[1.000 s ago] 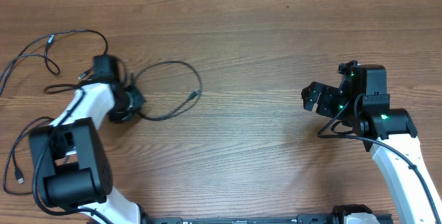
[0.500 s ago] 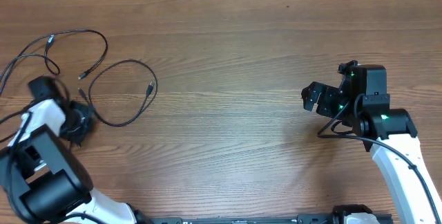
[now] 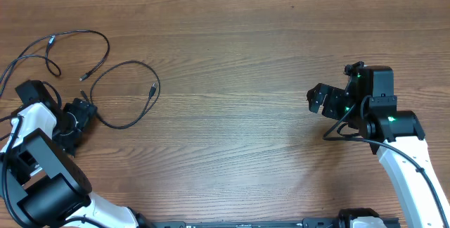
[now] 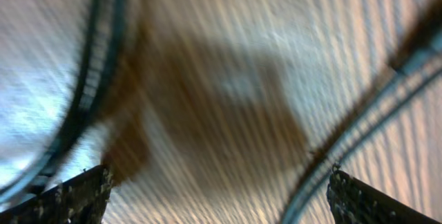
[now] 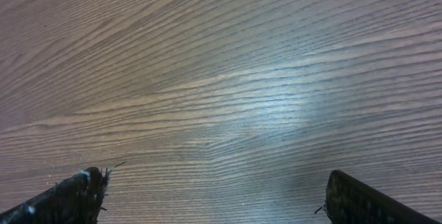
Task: Untangle cables
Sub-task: 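Drag the grasped cable leftward with the left gripper, then release the cable at the left side and raise the left gripper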
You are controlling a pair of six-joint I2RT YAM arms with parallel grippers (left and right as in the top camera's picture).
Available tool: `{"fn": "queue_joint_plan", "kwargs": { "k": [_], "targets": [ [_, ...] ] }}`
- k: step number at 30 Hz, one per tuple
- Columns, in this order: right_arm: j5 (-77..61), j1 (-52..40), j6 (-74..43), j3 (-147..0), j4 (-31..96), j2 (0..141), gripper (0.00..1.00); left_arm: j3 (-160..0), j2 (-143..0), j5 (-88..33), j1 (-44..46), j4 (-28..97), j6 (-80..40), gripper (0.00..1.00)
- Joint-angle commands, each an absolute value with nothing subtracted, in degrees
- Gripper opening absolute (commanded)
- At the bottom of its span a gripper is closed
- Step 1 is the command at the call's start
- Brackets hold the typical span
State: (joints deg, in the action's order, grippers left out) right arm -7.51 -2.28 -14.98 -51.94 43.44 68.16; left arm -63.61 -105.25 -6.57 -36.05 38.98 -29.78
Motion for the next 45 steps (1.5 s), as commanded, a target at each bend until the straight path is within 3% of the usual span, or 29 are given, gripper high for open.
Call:
{"fn": "queue_joint_plan", "kwargs": {
  "k": [1,12,17,22,29,34,45],
  "targets": [
    [-7.81,-2.2,-15.0,-51.55,43.22,68.27,1.0,-69.01,-104.75,-16.21,-35.92,41.95,-24.08,1.0],
    [-7.81,-2.2,-15.0,-51.55,42.96,68.27,1.0,-80.93,-90.43,-16.64,-32.4,52.53,-16.14,1.0],
    [-11.84,-2.2,-14.96,-51.55,42.26,68.27,1.0,-83.59,-84.55,-16.29,-25.56,56.62,-8.67,1.0],
    [-12.56,-2.2,-14.98,-51.64,41.08,68.27,1.0,-83.79,-79.99,-7.38,-15.81,61.06,-7.14,1.0],
    [-12.56,-2.2,-14.98,-53.45,41.19,67.9,1.0,-83.74,-78.54,2.48,-2.72,71.88,-6.0,1.0],
    [-12.53,-2.2,-14.98,-53.76,39.92,67.85,1.0,-83.61,-78.56,3.2,3.22,73.32,-6.22,1.0],
    [-12.53,-2.2,-14.98,-53.71,39.97,67.85,1.0,-83.61,-78.63,2.94,6.57,73.38,-6.42,1.0]
  ]
}}
